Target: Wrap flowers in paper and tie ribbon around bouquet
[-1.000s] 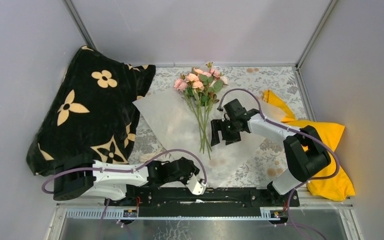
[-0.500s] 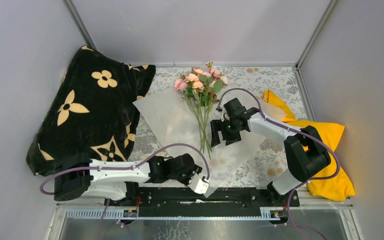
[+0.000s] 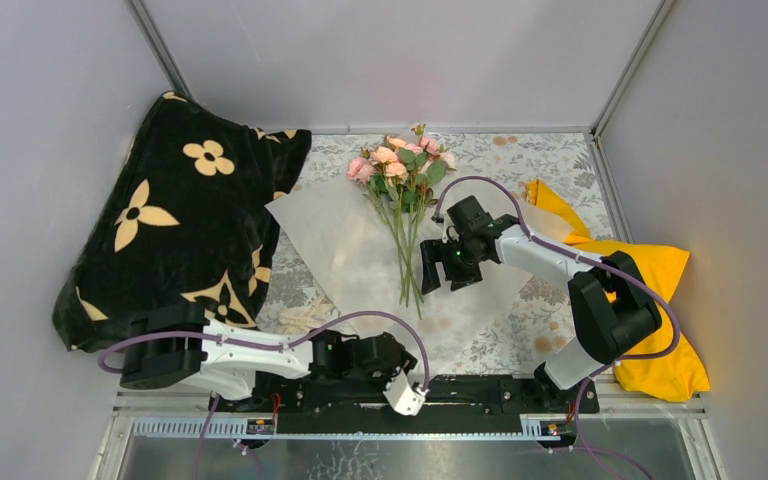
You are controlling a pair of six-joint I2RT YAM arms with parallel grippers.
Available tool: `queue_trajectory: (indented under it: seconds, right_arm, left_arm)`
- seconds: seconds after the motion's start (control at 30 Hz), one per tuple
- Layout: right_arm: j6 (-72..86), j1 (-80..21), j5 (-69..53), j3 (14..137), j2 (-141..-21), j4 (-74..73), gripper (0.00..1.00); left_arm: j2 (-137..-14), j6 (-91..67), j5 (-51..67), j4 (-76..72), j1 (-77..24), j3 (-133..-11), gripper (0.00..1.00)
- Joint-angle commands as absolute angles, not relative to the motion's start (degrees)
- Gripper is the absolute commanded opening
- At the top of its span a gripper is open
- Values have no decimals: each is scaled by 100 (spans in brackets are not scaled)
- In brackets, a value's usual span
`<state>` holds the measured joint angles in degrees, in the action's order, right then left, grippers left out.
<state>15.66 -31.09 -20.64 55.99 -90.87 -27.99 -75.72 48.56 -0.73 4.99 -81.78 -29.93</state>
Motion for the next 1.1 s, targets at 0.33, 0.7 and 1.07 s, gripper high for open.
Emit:
queue_trajectory:
  seconds: [0.33, 0.7, 1.07]
  right_arm:
    - [1446, -3120, -2191, 5665, -8844, -2884, 87]
    - [1161, -2828, -2120, 6198, -8958, -3007, 88]
    - [505, -2403, -2578, 6350, -8426, -2513, 94]
  left_arm:
    - [-7869, 4722, -187, -164, -7526, -2865, 13]
    - [-7256, 3274, 1727, 866, -6059, -3704, 0]
    - [-8584, 2219, 3319, 1335, -4107, -4594, 0]
